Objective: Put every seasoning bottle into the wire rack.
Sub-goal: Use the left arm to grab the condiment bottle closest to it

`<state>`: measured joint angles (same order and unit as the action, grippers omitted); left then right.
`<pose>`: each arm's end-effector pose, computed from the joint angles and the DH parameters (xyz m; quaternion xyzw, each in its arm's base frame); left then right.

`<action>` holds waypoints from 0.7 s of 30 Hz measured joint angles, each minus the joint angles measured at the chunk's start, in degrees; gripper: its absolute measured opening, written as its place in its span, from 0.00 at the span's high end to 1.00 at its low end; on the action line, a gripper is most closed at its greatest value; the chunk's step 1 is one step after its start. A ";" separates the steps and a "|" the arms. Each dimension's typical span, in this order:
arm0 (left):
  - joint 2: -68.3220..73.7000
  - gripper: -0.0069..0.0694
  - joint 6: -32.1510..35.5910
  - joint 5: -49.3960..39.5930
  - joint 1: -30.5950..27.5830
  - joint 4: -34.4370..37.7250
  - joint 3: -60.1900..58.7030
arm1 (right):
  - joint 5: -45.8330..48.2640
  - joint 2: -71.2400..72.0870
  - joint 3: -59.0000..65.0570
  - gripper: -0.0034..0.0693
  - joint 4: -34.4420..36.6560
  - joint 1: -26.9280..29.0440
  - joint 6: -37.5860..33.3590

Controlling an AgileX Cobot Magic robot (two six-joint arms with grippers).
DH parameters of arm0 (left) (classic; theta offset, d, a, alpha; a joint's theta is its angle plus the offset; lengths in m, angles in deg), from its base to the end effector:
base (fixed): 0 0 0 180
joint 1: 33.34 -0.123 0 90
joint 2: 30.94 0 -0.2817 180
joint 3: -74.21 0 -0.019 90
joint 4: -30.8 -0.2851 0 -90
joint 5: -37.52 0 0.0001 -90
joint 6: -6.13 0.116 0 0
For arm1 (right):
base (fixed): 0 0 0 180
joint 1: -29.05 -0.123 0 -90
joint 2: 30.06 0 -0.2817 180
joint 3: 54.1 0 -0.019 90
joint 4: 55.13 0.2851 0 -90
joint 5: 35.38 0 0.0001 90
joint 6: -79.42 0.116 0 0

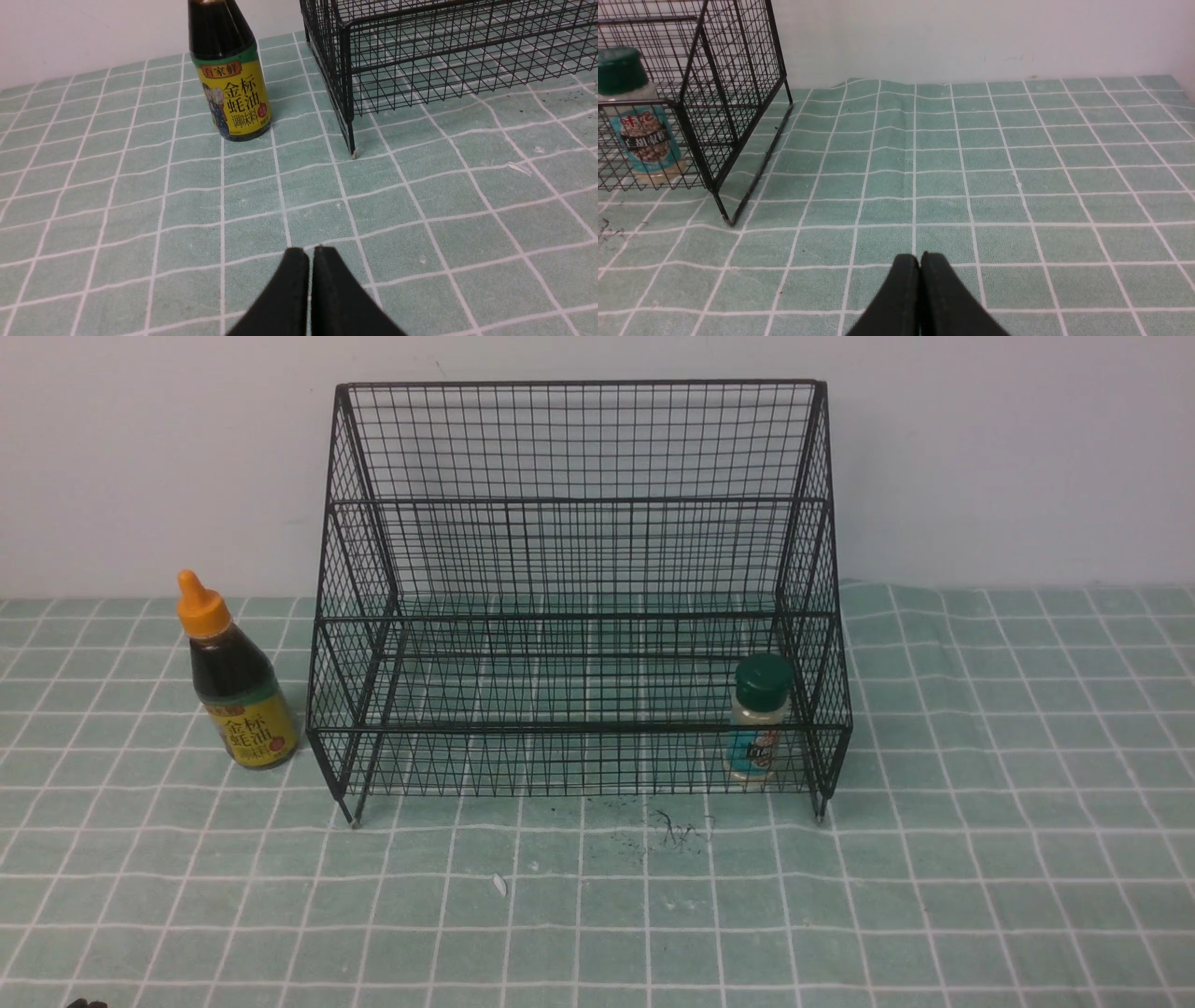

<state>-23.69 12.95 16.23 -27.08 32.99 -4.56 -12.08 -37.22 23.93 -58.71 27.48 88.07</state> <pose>0.1135 -0.0141 0.1627 0.0816 0.8012 -0.0132 0.5926 0.1130 0.0002 0.1642 0.0341 0.8106 0.0253 0.5841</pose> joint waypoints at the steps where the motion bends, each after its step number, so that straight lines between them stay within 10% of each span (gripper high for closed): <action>1: 0.00 0.92 0.00 0.00 0.00 0.00 0.00 | 0.00 0.00 0.00 0.97 0.00 0.00 0.00; 13: 0.00 0.92 0.00 0.67 0.00 1.19 0.00 | 0.00 0.00 0.00 0.97 0.00 0.00 -0.05; 21: 0.00 0.92 -6.82 16.38 0.00 27.08 -0.05 | 0.00 0.00 0.00 0.97 0.00 0.00 -0.05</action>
<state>-23.69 6.13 32.61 -27.08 60.07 -4.61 -12.08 -37.22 23.93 -58.71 27.48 88.02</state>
